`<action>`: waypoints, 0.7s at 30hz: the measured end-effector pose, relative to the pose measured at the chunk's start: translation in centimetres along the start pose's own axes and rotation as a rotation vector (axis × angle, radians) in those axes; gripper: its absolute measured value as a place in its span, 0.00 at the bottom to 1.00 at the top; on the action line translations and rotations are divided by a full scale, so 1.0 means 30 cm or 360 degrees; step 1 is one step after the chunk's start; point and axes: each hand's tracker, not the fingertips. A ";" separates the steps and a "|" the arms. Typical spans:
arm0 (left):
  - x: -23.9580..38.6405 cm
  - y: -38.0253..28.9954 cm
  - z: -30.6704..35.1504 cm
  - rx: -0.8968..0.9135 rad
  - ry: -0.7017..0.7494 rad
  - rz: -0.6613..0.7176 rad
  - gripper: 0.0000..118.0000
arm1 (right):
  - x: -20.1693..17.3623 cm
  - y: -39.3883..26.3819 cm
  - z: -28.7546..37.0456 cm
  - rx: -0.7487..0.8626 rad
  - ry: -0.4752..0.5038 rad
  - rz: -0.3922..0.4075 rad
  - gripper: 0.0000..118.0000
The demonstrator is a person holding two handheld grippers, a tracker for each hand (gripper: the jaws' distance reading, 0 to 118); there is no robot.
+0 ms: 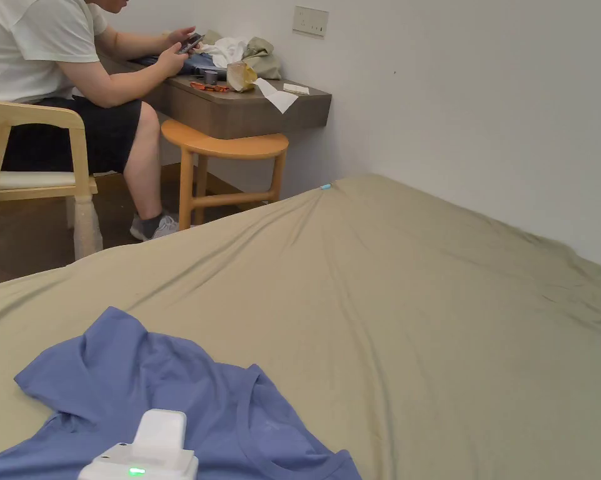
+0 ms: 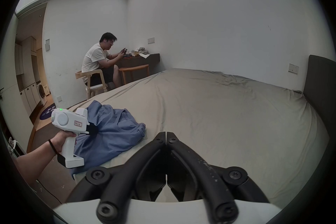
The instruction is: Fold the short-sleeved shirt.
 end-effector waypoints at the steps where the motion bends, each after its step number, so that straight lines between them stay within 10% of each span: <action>1: -0.015 0.014 0.022 0.0023 -0.0048 0.0067 0.00 | 0.004 0.000 0.009 0.0001 -0.0005 0.0001 0.01; 10: 0.015 0.165 0.332 0.0346 -0.0413 0.0340 0.00 | 0.094 -0.025 0.195 0.0122 -0.0148 -0.0136 0.01; 21: 0.571 0.138 0.833 0.0714 -0.1111 -0.0164 0.00 | 0.269 -0.119 0.670 0.0343 -0.0668 -0.0326 0.01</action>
